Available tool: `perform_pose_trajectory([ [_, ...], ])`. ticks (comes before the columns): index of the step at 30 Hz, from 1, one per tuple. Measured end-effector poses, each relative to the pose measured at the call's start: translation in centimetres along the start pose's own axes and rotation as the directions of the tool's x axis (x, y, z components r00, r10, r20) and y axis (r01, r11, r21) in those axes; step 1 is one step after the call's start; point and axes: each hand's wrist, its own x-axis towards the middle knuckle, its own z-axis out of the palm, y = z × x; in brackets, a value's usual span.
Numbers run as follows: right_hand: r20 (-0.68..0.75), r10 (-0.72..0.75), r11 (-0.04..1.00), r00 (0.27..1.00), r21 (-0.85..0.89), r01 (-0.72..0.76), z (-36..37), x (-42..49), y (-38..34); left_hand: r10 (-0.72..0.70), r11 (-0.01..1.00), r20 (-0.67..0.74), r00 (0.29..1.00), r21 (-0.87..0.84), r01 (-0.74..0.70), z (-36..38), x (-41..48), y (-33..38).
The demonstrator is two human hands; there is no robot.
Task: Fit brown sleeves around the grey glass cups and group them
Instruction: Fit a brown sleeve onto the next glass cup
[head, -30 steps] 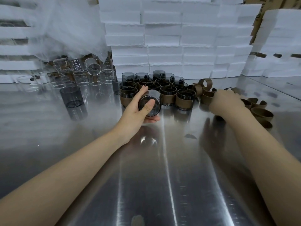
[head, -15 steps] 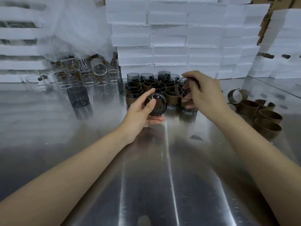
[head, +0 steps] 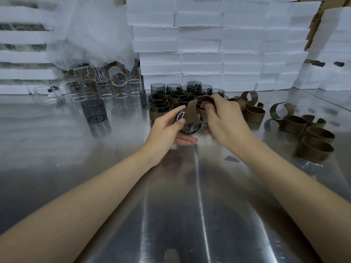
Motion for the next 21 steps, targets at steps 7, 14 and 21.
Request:
perform_pose_trajectory([
  [7, 0.029, 0.012, 0.988, 1.0, -0.151, -0.007, 0.2, -0.63, -0.4, 0.027, 0.993, 0.036, 0.999, 0.117, -0.031, 0.19, -0.33, 0.06],
  [14, 0.039, 0.036, 0.983, 0.999, -0.181, -0.029, 0.28, -0.67, -0.3, 0.075, 0.971, 0.043, 0.996, 0.223, -0.083, 0.34, -0.4, -0.14],
  [21, 0.156, 0.016, 0.965, 0.988, -0.261, 0.025, 0.18, -0.75, -0.74, 0.047, 0.982, 0.021, 0.999, 0.182, -0.05, 0.2, -0.44, 0.03],
])
